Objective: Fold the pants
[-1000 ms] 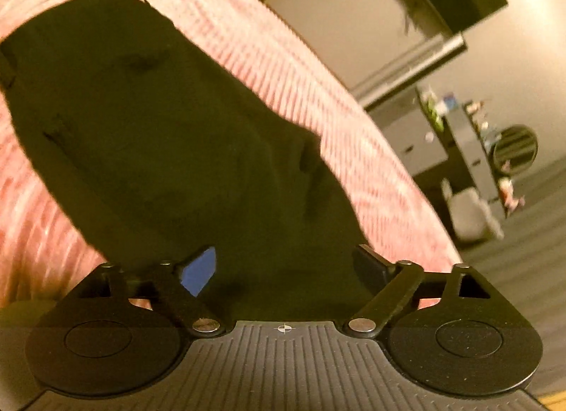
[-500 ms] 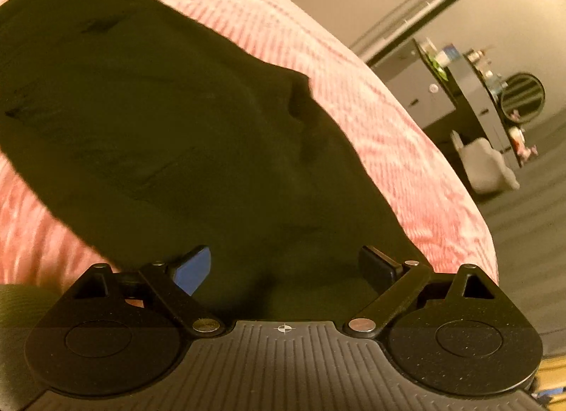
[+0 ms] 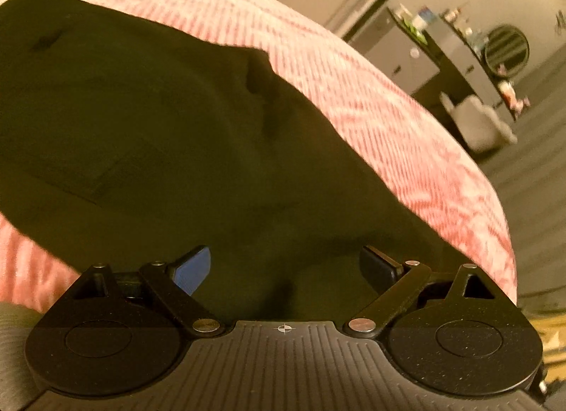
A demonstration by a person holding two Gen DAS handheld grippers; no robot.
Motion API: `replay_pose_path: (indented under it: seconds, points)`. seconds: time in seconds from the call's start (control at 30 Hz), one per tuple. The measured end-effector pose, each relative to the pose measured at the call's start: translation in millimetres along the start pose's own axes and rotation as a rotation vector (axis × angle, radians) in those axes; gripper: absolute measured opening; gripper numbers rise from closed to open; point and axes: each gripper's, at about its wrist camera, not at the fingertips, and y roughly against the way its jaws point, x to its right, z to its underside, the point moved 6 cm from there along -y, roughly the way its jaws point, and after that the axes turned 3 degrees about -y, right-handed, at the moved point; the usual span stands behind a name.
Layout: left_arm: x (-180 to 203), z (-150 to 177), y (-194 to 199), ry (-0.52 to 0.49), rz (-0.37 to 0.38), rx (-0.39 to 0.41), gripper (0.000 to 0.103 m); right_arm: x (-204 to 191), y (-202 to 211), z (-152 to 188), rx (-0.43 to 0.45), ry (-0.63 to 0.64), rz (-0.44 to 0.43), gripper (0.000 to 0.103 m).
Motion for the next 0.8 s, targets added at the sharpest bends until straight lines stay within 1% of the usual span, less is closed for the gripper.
replay_pose_path:
  seconds: [0.07, 0.1, 0.2, 0.27, 0.3, 0.4, 0.43, 0.5, 0.53, 0.57, 0.6, 0.63, 0.67, 0.73, 0.8]
  points:
    - [2.6, 1.6, -8.1, -0.035, -0.030, -0.015, 0.095, -2.5, -5.9, 5.2, -0.021, 0.012, 0.019, 0.057]
    - [3.4, 0.6, -11.5, -0.057, -0.049, -0.011, 0.095, -11.9, -11.0, 7.0, -0.017, 0.029, 0.043, 0.057]
    - [-1.5, -8.5, -16.2, -0.083, -0.139, 0.046, 0.095, -38.9, 1.5, 29.4, 0.011, 0.129, 0.053, 0.058]
    - [-2.4, -20.7, -22.6, -0.099, -0.184, 0.074, 0.095, -63.4, 6.6, 51.8, -0.009, 0.197, 0.025, 0.056]
    - [1.2, -27.4, -26.0, -0.124, -0.195, 0.091, 0.095, -78.3, 5.3, 65.4, -0.033, 0.237, 0.008, 0.053]
    - [8.4, -51.9, -37.7, -0.212, -0.285, 0.153, 0.095, -132.9, -9.1, 121.7, -0.158, 0.418, -0.059, 0.042]
    - [10.4, -59.2, -42.7, -0.226, -0.307, 0.166, 0.095, -151.7, -15.7, 144.8, -0.210, 0.485, -0.089, 0.042]
    - [13.4, -73.3, -55.6, -0.247, -0.304, 0.178, 0.095, -185.7, -26.9, 194.1, -0.309, 0.607, -0.156, 0.042]
    - [14.1, -79.8, -63.5, -0.259, -0.314, 0.175, 0.094, -199.5, -32.5, 217.1, -0.357, 0.656, -0.187, 0.042]
    - [13.0, -87.5, -71.8, -0.278, -0.341, 0.178, 0.094, -211.4, -38.5, 239.8, -0.400, 0.700, -0.210, 0.042]
    - [14.4, -93.4, -79.5, -0.300, -0.366, 0.181, 0.090, -219.9, -44.9, 260.0, -0.437, 0.735, -0.225, 0.042]
    - [12.8, -100.1, -87.2, -0.320, -0.400, 0.178, 0.089, -225.1, -49.8, 275.6, -0.455, 0.758, -0.224, 0.043]
    - [11.9, -106.4, -94.8, -0.333, -0.411, 0.170, 0.091, -226.2, -55.4, 287.3, -0.452, 0.780, -0.212, 0.044]
    - [12.4, -119.3, -105.5, -0.357, -0.432, 0.181, 0.095, -226.7, -59.4, 304.0, -0.412, 0.848, -0.188, 0.050]
    - [17.1, -132.5, -117.7, -0.388, -0.474, 0.194, 0.097, -228.6, -57.2, 308.0, -0.390, 0.886, -0.183, 0.052]
